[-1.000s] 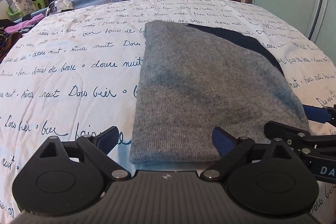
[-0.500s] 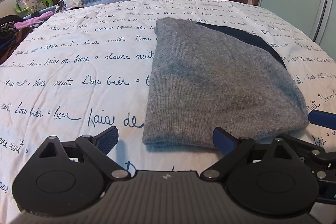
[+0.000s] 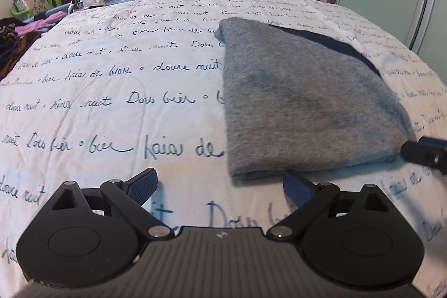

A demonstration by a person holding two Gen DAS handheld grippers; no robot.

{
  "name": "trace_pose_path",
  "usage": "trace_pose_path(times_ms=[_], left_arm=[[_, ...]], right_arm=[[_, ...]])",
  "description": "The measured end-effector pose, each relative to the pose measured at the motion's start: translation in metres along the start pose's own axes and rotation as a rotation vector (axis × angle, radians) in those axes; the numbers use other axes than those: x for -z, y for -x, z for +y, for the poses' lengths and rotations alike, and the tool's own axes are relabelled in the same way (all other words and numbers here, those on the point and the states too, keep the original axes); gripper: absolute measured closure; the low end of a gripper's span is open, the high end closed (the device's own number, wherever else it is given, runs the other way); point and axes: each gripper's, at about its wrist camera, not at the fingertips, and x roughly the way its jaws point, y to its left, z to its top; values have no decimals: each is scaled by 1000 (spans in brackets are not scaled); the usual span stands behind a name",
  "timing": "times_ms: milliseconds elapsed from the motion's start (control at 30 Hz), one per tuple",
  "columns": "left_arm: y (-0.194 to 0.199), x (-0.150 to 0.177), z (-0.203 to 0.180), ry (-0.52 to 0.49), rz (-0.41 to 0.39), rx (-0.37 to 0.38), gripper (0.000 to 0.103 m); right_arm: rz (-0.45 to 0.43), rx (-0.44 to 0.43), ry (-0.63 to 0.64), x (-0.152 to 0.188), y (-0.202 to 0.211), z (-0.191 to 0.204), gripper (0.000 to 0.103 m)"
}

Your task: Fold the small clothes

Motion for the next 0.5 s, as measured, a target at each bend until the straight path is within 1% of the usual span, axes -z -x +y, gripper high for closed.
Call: trace_pose_path(times_ms=[33,100,267,333,367,467,500], left_arm=[[0,2,1,-17,1,-6,8],[1,5,1,-54,0,-8,8],[4,4,-9,-142,-39,-50,8],[4,0,-13,-157,-52,-50,8],[4,-1,-14,-158,-58,-47,8],[2,-7,-13,-142,-63,-48,8],[2,-9,-12,-131,-65,-45,8]], right_arm=[[-1,15,26,1,0,1,17],[-20,74,134,5,3,11,17],[-84,335,524,24,1,46,17],[-119,416,637,31,-1,53,17],[-134,436,661,33,-2,54,17],[-152,428,689,32,-6,52,17],[-163,439,695,32,-8,52,17]])
